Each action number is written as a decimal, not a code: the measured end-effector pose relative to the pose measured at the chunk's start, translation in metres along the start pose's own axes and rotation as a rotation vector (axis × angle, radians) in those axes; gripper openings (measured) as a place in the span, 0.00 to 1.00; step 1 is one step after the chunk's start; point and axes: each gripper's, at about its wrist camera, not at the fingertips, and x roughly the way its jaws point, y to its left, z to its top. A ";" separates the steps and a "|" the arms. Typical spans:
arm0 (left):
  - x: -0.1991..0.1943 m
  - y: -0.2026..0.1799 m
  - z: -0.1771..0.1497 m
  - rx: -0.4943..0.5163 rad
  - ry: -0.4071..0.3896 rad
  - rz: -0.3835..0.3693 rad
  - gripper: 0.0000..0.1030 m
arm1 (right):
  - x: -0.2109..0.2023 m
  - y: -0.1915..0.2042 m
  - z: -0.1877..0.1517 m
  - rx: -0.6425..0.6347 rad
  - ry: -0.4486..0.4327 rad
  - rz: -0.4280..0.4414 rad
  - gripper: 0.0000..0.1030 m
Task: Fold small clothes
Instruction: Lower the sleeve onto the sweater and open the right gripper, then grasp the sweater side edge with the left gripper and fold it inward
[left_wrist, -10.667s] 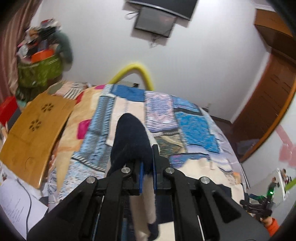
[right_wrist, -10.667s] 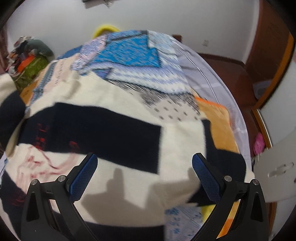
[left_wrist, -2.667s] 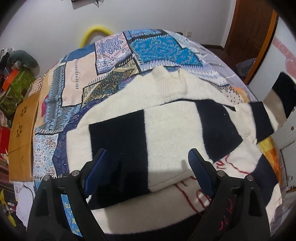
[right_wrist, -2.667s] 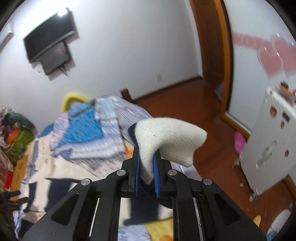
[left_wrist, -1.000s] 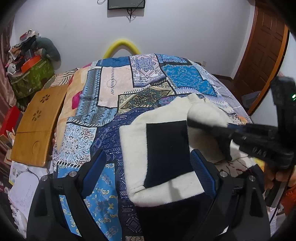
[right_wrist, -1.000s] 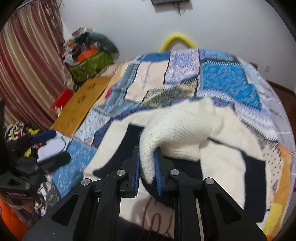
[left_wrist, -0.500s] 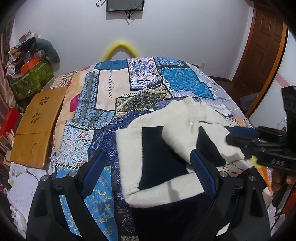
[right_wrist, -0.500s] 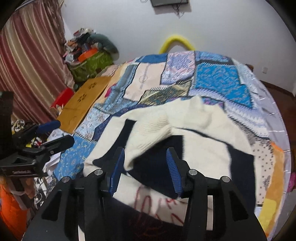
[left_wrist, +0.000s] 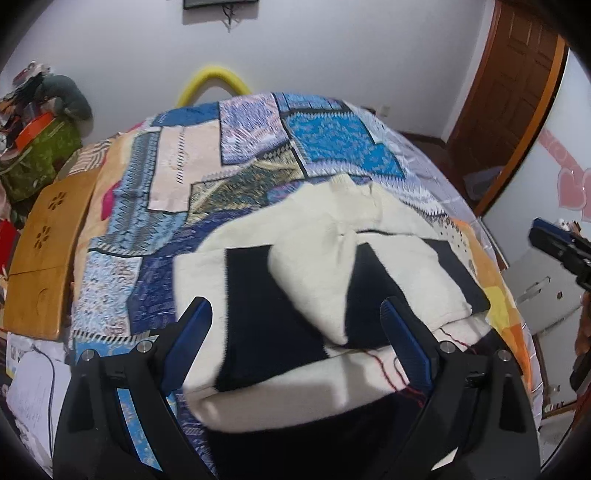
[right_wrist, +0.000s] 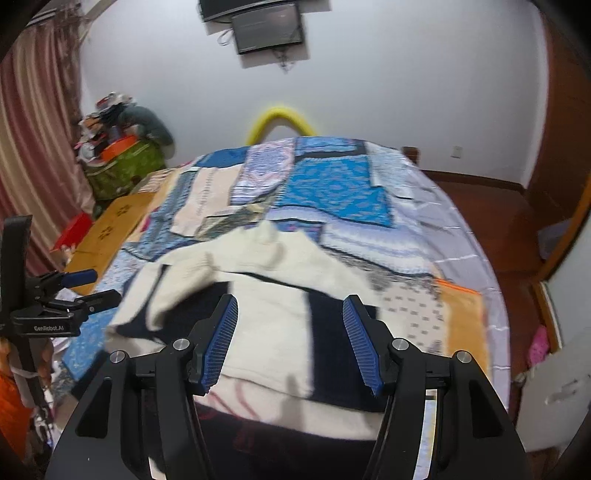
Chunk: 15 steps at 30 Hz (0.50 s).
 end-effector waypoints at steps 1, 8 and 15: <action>0.006 -0.004 0.002 0.007 0.016 0.003 0.90 | -0.002 -0.005 -0.001 0.004 0.000 -0.011 0.54; 0.048 -0.030 0.017 0.085 0.072 0.042 0.90 | -0.006 -0.046 -0.016 0.072 0.023 -0.064 0.55; 0.079 -0.044 0.026 0.109 0.102 0.049 0.82 | 0.007 -0.071 -0.040 0.116 0.097 -0.092 0.55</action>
